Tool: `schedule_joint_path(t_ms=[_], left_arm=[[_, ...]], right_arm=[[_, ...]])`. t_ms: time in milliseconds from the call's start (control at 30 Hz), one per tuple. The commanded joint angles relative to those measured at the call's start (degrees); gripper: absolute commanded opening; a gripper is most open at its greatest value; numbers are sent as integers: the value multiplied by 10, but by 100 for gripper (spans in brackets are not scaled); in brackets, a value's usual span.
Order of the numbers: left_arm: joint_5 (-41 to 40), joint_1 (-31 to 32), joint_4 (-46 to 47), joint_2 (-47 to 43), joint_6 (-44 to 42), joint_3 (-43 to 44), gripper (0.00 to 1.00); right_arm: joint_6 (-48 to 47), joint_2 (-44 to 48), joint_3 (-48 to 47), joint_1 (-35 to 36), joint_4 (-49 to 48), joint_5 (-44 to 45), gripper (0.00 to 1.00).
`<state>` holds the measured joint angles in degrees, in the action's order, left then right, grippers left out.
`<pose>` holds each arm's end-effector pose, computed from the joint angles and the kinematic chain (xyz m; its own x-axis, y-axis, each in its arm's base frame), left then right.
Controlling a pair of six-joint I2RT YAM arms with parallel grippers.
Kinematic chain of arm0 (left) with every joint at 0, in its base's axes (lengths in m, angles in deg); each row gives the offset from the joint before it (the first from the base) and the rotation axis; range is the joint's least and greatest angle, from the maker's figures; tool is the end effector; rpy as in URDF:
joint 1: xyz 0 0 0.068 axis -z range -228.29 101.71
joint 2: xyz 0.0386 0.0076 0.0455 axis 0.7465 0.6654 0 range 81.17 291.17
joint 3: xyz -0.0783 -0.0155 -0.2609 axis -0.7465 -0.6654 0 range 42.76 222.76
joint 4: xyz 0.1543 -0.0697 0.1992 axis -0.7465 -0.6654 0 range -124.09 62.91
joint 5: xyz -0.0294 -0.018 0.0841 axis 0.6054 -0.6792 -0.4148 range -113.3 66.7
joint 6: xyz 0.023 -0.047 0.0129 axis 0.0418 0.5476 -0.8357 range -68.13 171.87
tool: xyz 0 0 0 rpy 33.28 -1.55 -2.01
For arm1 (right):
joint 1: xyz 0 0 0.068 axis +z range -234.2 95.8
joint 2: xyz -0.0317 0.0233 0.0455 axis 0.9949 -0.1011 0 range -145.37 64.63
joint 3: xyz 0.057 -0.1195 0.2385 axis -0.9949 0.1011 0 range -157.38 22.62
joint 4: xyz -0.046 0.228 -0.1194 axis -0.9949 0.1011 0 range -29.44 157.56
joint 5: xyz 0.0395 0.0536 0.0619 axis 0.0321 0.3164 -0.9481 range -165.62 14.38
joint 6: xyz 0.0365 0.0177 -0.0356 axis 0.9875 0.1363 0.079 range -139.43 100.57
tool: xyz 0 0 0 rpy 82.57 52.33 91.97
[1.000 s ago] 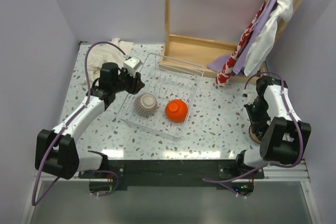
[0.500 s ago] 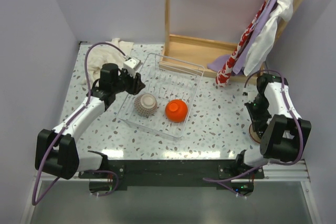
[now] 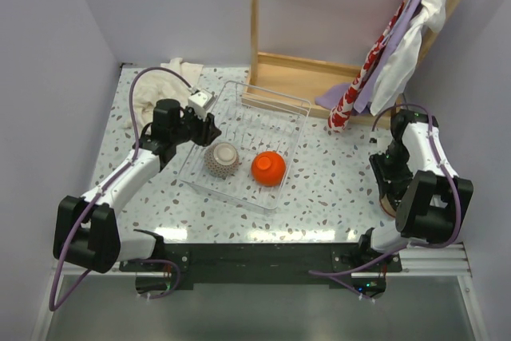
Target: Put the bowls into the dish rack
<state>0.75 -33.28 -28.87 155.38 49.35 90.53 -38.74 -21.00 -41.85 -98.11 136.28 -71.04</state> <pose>0.2744 -0.0886 0.2618 -0.4307 0.1570 -0.8887 0.6028 0.7829 -0.1538 0.2291 -0.0596 0.2354 -0.9856 -0.0953 0.1393 -0.1011 0.9943 -0.0351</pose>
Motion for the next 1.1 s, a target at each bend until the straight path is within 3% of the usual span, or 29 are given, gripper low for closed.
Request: schedule_joint_path(t_ms=[0, 267, 667, 967, 1067], left_arm=[[9, -7, 39, 3, 8, -5, 43], [8, -9, 35, 9, 8, 2, 43], [9, -14, 34, 9, 9, 6, 43], [10, -14, 34, -1, 9, 8, 43], [13, -14, 35, -9, 10, 0, 43]], right_arm=[[1, -12, -16, 4, 11, -11, 46], [-3, -44, -11, 20, -9, -12, 43], [2, -24, 17, 20, -10, 32, 0], [3, 19, 3, 20, 1, 33, 0], [15, 29, 14, 20, 0, -5, 32]])
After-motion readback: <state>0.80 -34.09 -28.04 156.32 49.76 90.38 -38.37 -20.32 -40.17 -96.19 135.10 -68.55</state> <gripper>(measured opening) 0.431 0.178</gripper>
